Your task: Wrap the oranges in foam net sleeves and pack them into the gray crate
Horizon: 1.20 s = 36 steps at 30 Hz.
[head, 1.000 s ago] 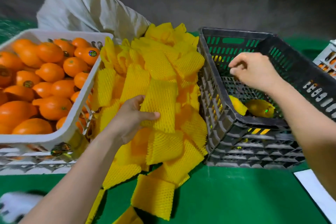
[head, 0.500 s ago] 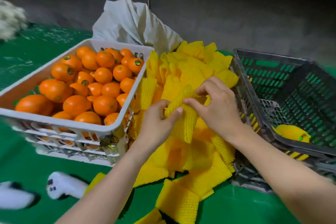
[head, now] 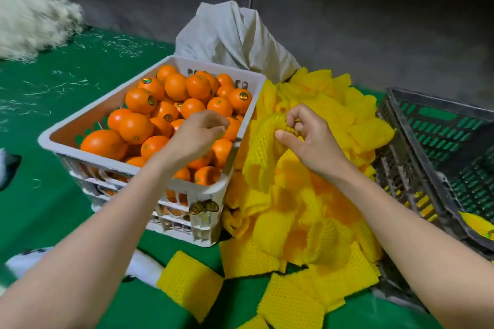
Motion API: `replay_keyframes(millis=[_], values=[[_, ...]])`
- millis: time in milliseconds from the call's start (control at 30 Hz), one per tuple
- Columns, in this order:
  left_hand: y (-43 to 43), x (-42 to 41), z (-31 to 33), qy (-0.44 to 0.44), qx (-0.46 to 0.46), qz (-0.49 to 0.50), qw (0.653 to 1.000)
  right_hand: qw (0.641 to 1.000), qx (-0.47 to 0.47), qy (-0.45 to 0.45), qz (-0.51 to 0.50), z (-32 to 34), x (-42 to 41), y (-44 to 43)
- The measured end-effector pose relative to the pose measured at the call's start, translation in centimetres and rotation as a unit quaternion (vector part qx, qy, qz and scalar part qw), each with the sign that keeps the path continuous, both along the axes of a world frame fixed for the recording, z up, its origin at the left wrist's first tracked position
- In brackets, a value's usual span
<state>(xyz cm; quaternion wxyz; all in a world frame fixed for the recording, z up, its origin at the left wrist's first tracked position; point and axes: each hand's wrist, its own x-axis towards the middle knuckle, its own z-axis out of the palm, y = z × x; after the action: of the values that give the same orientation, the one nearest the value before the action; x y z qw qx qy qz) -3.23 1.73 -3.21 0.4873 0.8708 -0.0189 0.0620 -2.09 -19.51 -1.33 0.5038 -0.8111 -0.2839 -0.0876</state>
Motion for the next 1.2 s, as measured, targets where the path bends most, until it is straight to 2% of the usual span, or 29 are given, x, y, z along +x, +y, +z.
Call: replay_keyframes(millis=[33, 67, 133, 233, 400, 467, 500, 567, 600, 667, 767, 900, 967, 1000, 1067, 1200], values=[[1.6, 1.1, -0.4, 0.048, 0.141, -0.003, 0.989, 1.0, -0.003, 0.011, 0.01, -0.1, 0.3, 0.3], [3.0, 2.1, -1.0, 0.113, 0.25, -0.021, 0.961, 1.0, -0.006, 0.018, 0.019, -0.2, 0.5, 0.7], [4.3, 3.0, -1.8, 0.205, 0.362, -0.063, 0.907, 0.999, -0.005, 0.033, 0.034, -0.3, 0.8, 1.2], [4.4, 3.8, -3.2, 0.187, 0.432, -0.078, 0.879, 0.998, -0.004, 0.05, 0.044, -0.4, 1.1, 1.7], [4.8, 4.4, -4.6, 0.096, 0.444, -0.038, 0.89, 0.997, -0.013, 0.061, 0.047, -0.4, 1.1, 1.9], [4.9, 4.1, -4.2, 0.076, 0.383, -0.02, 0.92, 0.997, -0.003, 0.069, 0.042, -0.4, 1.1, 1.7], [4.8, 3.9, -3.8, 0.059, 0.315, -0.01, 0.947, 0.996, 0.005, 0.078, 0.038, -0.4, 1.0, 1.6], [4.0, 3.2, -2.6, 0.021, 0.104, -0.019, 0.994, 0.994, 0.025, 0.1, 0.034, -0.3, 0.9, 1.3], [3.3, 2.6, -1.7, 0.02, -0.024, -0.043, 0.999, 0.993, 0.038, 0.111, 0.035, -0.2, 0.8, 1.2], [1.7, 1.5, -0.4, 0.039, -0.244, -0.091, 0.965, 0.987, 0.073, 0.137, 0.041, 0.1, 0.3, 1.0], [-1.3, 0.7, 0.1, 0.074, -0.389, -0.109, 0.912, 0.961, 0.152, 0.218, 0.077, 0.2, -0.4, 0.4], [-6.5, -0.1, 0.6, 0.136, -0.492, -0.056, 0.858, 0.922, 0.202, 0.303, 0.133, 0.1, -2.2, -0.5], [-8.6, -0.6, 0.6, 0.172, -0.558, -0.058, 0.81, 0.91, 0.221, 0.319, 0.147, -0.1, -2.6, -1.0], [-9.4, -0.9, 0.6, 0.19, -0.585, -0.063, 0.786, 0.913, 0.218, 0.314, 0.141, -0.3, -2.6, -1.4], [-10.4, -1.0, 0.1, 0.193, -0.609, -0.057, 0.768, 0.929, 0.206, 0.29, 0.102, -0.9, -2.2, -2.1], [-11.5, -1.2, -0.9, 0.172, -0.611, -0.044, 0.771, 0.969, 0.182, 0.161, -0.046, -2.0, -1.7, -3.7]])
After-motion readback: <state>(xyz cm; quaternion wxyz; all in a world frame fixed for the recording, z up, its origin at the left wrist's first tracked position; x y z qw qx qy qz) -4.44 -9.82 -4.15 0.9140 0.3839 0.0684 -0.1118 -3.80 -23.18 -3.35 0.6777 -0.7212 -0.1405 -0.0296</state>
